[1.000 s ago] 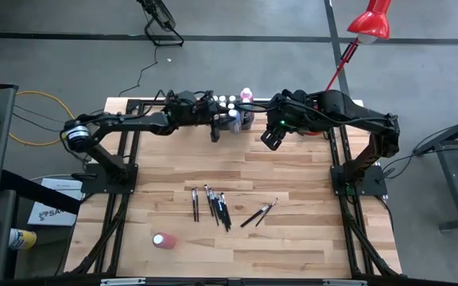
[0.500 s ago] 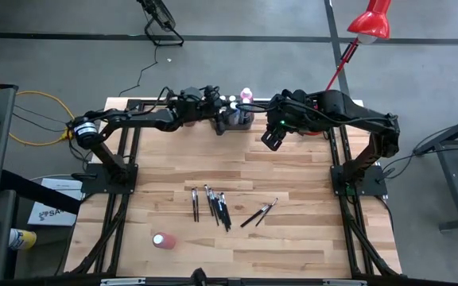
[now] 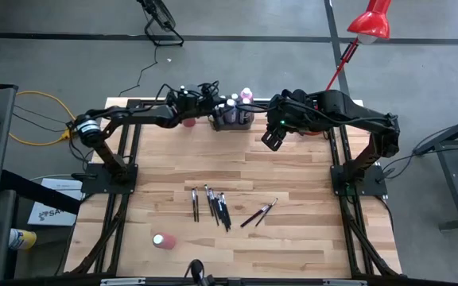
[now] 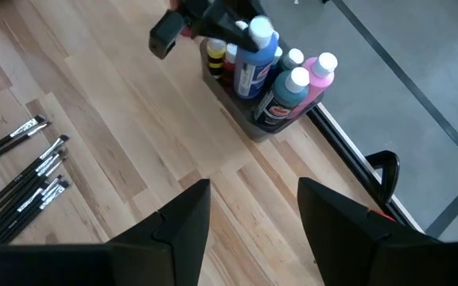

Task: Pick & Place Paint Supplies
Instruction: Put the blue paint bottle into the black bin

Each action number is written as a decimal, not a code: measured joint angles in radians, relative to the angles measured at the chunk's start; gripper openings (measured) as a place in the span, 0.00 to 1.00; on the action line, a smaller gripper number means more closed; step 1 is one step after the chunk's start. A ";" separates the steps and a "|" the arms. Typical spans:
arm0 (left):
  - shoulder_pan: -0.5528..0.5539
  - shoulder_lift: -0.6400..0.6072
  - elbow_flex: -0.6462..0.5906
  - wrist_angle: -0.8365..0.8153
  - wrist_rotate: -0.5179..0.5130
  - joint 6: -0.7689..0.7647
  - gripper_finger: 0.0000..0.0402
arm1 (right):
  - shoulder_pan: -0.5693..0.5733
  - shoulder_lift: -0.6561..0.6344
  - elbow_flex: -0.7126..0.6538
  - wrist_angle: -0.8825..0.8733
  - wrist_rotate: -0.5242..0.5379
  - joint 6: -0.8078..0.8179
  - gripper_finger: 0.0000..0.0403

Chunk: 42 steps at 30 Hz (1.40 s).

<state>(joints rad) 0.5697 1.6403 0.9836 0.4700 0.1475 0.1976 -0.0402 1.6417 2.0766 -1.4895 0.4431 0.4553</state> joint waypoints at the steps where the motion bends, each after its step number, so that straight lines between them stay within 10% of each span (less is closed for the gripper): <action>1: 0.000 0.001 -0.001 -0.010 0.001 -0.002 0.28 | 0.000 0.000 0.000 0.000 0.000 0.000 0.45; 42: 0.032 0.126 -0.001 0.107 -0.089 -0.093 0.34 | -0.021 0.000 0.000 0.012 0.003 0.000 0.45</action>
<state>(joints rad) 0.6013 1.7664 0.9825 0.5771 0.0588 0.1050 -0.0610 1.6417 2.0766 -1.4772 0.4465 0.4556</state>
